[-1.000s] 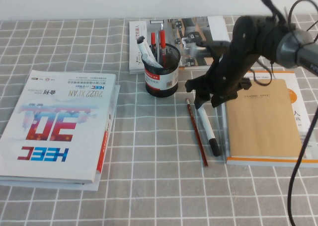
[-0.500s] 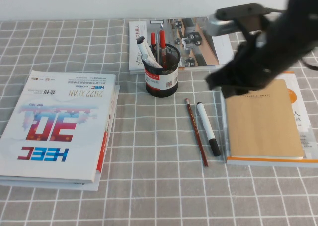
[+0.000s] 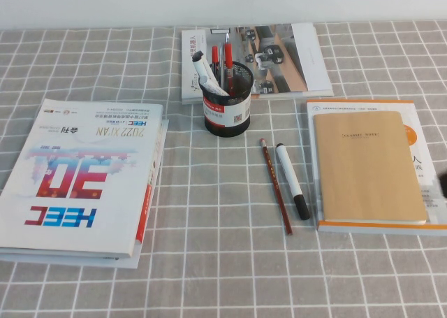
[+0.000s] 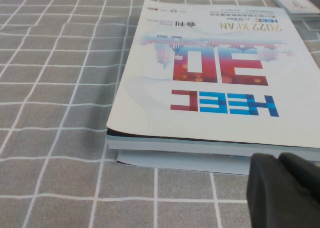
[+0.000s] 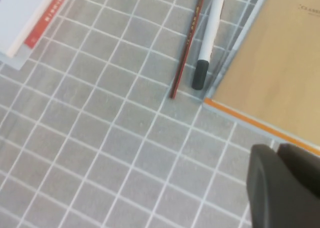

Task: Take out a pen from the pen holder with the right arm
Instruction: 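Take a marker out of the pen holder and lay it on the table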

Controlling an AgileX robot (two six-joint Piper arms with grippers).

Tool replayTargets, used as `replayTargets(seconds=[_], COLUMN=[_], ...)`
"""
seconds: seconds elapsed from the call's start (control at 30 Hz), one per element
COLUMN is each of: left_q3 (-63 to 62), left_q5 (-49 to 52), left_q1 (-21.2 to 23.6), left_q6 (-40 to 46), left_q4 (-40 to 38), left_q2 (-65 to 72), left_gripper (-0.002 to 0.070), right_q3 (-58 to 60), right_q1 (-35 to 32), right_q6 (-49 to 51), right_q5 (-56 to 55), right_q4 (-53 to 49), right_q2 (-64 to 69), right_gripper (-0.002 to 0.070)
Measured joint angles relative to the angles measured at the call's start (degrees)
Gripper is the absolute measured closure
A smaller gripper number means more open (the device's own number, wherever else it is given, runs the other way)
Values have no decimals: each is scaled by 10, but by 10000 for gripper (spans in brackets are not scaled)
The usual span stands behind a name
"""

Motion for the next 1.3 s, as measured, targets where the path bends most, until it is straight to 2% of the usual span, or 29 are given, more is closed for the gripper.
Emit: replayTargets(seconds=[0.27, 0.53, 0.93, 1.13, 1.3], left_q3=[0, 0, 0, 0, 0], left_q5=[0, 0, 0, 0, 0], left_q1=[0, 0, 0, 0, 0], left_q6=[0, 0, 0, 0, 0], left_q4=[0, 0, 0, 0, 0], left_q2=[0, 0, 0, 0, 0], left_gripper=[680, 680, 680, 680, 680], right_q3=[114, 188, 309, 376, 446], right_q1=[0, 0, -3, -71, -162], right_q6=[-19, -25, -25, -41, -127], right_q5=[1, 25, -148, -237, -283], right_q4=[1, 2, -3, -3, 18], right_q2=[-173, -228, -228, -281, -383], right_gripper=[688, 688, 688, 688, 689])
